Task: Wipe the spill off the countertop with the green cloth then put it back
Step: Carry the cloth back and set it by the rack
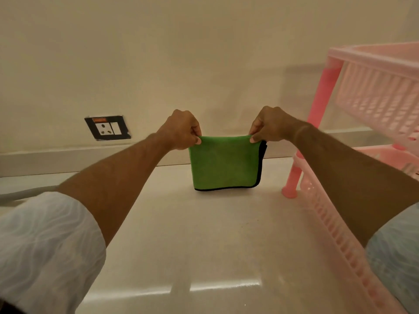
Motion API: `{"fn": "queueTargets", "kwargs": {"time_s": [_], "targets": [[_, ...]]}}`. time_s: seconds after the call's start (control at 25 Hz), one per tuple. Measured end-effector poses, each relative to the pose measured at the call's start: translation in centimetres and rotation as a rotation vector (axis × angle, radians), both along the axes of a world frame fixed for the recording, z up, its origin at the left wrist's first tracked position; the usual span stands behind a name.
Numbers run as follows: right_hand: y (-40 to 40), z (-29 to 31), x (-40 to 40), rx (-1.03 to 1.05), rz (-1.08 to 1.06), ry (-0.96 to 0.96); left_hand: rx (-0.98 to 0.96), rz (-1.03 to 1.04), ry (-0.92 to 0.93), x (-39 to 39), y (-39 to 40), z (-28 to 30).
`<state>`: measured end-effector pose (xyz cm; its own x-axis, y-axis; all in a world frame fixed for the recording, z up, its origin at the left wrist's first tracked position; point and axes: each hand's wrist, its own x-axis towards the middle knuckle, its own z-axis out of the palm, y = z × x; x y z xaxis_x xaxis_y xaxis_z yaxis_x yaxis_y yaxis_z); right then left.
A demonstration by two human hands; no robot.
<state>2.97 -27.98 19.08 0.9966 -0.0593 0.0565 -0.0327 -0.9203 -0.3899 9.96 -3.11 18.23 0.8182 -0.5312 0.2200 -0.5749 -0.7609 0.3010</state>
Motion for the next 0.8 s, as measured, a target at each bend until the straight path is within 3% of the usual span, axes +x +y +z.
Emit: {"fn": "queueTargets", "kwargs": {"time_s": [0.16,0.32,0.4,0.56,0.8], "targets": [[-1.8,-0.9,1.9,-0.017,-0.051,-0.11,-0.025,0.029,-0.077,2.2,-2.7,-0.7],[-3.0,-2.3,2.0,-0.03,-0.099,-0.348,-0.04,0.074,-0.212,2.6,-4.7,-1.6],[-3.3,-3.4,1.5,-0.039,-0.102,-0.359,-0.026,0.065,-0.231,2.2,-5.1,-2.7],[-3.3,-6.4,-0.4,-0.065,-0.022,-0.076,0.131,-0.079,-0.064,-0.6,-4.2,-7.1],[-1.9,-11.0,-3.1,-0.123,0.092,0.31,0.267,-0.34,0.042,-4.9,-2.8,-12.6]]}}
